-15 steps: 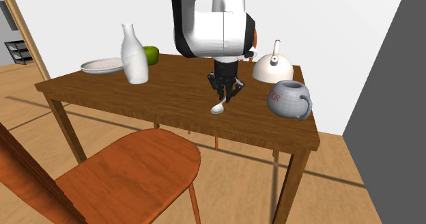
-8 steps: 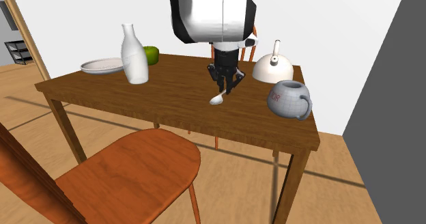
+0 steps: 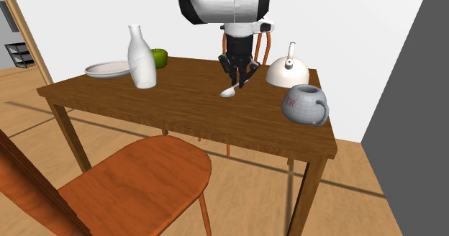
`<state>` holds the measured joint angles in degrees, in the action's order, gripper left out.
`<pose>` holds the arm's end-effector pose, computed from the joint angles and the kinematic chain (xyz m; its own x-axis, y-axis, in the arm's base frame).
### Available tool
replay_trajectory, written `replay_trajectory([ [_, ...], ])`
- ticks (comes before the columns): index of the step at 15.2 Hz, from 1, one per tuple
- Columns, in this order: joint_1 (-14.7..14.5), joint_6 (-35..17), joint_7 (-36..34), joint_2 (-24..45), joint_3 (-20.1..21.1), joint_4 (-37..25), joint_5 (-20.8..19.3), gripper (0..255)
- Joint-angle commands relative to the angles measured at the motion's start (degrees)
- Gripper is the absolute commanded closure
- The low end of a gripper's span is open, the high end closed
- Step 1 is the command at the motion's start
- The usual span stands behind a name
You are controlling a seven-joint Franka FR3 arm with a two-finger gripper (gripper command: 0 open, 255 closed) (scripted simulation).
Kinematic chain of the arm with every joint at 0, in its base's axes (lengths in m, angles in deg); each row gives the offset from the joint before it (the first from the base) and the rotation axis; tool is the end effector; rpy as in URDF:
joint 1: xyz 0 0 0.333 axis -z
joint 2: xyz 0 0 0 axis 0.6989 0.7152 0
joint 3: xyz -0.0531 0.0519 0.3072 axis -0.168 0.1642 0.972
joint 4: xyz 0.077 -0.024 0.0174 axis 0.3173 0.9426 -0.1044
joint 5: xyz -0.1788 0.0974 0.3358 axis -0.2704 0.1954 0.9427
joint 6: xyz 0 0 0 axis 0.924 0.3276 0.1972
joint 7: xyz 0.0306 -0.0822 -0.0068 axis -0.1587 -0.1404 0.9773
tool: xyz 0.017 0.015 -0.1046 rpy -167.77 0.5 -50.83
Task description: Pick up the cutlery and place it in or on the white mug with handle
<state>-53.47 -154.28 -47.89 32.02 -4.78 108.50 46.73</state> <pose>0.5784 0.3169 0.4118 0.9726 0.0671 0.2225 0.0958 -0.9880 -0.1208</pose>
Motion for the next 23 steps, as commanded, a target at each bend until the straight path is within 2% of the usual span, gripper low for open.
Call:
replay_trajectory([
  [1,0.00,1.51,0.13,-0.41,0.14,-1.10,0.27,255],
  [17,0.22,12.46,1.23,-3.31,0.85,-9.38,2.02,255],
  [23,5.85,12.59,9.86,-5.33,-1.08,-7.63,5.50,255],
])
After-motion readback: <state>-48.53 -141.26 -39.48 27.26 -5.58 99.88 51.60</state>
